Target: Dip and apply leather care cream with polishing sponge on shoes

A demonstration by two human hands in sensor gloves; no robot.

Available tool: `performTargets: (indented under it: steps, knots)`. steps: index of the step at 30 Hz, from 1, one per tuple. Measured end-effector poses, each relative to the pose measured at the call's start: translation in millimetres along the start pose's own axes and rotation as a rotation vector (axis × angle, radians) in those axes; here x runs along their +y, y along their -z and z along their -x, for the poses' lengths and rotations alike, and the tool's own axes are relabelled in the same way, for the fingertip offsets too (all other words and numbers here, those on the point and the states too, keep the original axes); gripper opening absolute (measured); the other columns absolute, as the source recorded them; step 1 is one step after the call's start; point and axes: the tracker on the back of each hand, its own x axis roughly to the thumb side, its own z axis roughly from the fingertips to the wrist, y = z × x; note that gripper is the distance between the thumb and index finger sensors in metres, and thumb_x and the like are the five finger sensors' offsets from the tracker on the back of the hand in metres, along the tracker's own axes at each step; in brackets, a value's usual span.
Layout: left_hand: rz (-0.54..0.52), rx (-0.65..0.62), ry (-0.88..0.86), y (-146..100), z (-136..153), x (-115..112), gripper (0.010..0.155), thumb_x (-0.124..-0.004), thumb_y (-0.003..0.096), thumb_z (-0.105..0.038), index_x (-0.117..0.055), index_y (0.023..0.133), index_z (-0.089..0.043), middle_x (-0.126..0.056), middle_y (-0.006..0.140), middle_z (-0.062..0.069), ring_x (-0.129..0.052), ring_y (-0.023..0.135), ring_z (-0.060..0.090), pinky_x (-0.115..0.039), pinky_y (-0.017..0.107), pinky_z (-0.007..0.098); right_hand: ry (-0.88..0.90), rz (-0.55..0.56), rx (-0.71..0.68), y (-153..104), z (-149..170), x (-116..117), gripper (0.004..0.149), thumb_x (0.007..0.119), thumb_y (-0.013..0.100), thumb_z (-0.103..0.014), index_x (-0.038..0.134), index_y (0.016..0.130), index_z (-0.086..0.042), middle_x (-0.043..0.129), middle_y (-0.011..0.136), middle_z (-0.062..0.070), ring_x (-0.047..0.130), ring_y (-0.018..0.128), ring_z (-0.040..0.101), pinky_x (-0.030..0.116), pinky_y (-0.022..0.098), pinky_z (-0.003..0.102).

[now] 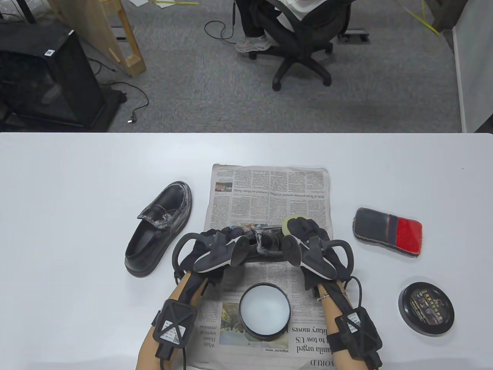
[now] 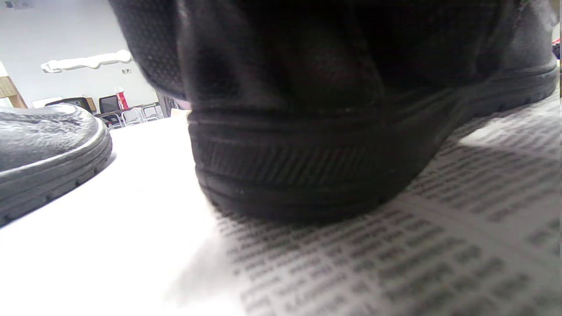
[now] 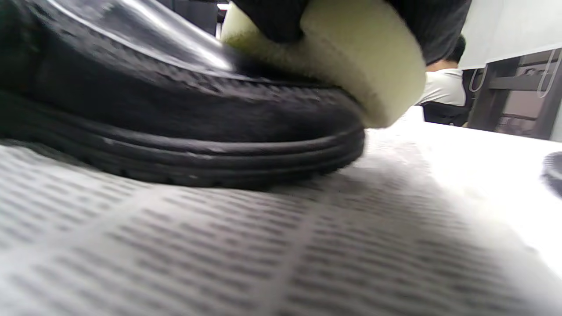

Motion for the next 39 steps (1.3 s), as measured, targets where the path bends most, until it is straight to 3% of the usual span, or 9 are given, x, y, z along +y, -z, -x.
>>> performTargets:
  steps: [10,14,18,22,28,34,39]
  knots:
    - [0.004,0.018,0.012,1.1,-1.7,0.8,0.080,-0.080,0.0335,-0.065,-0.067,0.105,-0.032,-0.088,0.102,0.002,-0.089,0.085,0.023,-0.078,0.065,0.043,-0.155,0.040,-0.091,-37.5,-2.4,-1.3,0.049,0.065,0.061,-0.023,0.057,0.106,-0.007,0.075,0.101,0.020,0.094,0.081,0.037,0.089,0.054,0.036]
    - [0.004,0.003,0.012,1.1,-1.6,0.3,0.080,-0.080,0.0335,-0.064,-0.067,0.106,-0.032,-0.087,0.104,0.002,-0.088,0.087,0.024,-0.077,0.067,0.044,-0.124,0.076,-0.133,-43.4,-12.9,-13.1,0.048,0.065,0.061,-0.024,0.059,0.107,-0.013,0.074,0.104,0.015,0.088,0.086,0.038,0.084,0.059,0.042]
    - [0.011,-0.013,0.002,1.7,-0.7,-0.2,0.081,-0.081,0.0333,-0.064,-0.065,0.106,-0.032,-0.085,0.106,0.001,-0.087,0.090,0.024,-0.077,0.068,0.044,0.077,0.070,-0.136,-31.3,-19.2,-14.0,0.047,0.062,0.062,-0.023,0.054,0.109,-0.020,0.064,0.112,0.009,0.071,0.100,0.040,0.068,0.069,0.053]
    - [0.019,-0.015,-0.001,1.4,-0.6,-0.5,0.081,-0.082,0.0339,-0.063,-0.065,0.107,-0.033,-0.084,0.107,0.001,-0.087,0.091,0.024,-0.077,0.068,0.045,0.071,0.016,-0.073,-13.3,-11.4,-6.9,0.047,0.060,0.063,-0.024,0.050,0.109,-0.024,0.061,0.113,0.006,0.067,0.103,0.037,0.064,0.071,0.052]
    - [0.010,0.000,0.016,0.3,-0.8,0.1,0.080,-0.080,0.0352,-0.065,-0.065,0.107,-0.032,-0.086,0.104,0.003,-0.088,0.087,0.025,-0.077,0.065,0.044,-0.009,-0.005,0.028,-7.3,6.0,4.1,0.049,0.061,0.062,-0.024,0.050,0.109,-0.022,0.062,0.111,0.011,0.076,0.097,0.037,0.073,0.067,0.045]
    - [0.014,0.016,0.020,0.1,-1.7,0.8,0.080,-0.079,0.0347,-0.065,-0.066,0.106,-0.032,-0.087,0.103,0.003,-0.089,0.086,0.025,-0.078,0.065,0.044,-0.082,0.001,-0.027,-28.6,10.2,4.2,0.051,0.063,0.061,-0.023,0.052,0.108,-0.007,0.073,0.102,0.021,0.092,0.082,0.037,0.085,0.056,0.039]
    - [0.016,0.005,0.007,0.9,-1.5,0.6,0.080,-0.080,0.0337,-0.064,-0.066,0.106,-0.032,-0.086,0.104,0.003,-0.088,0.088,0.025,-0.077,0.067,0.045,-0.116,0.070,-0.104,-42.6,-3.9,-6.0,0.048,0.063,0.062,-0.023,0.057,0.108,-0.013,0.071,0.106,0.017,0.084,0.089,0.041,0.078,0.062,0.048]
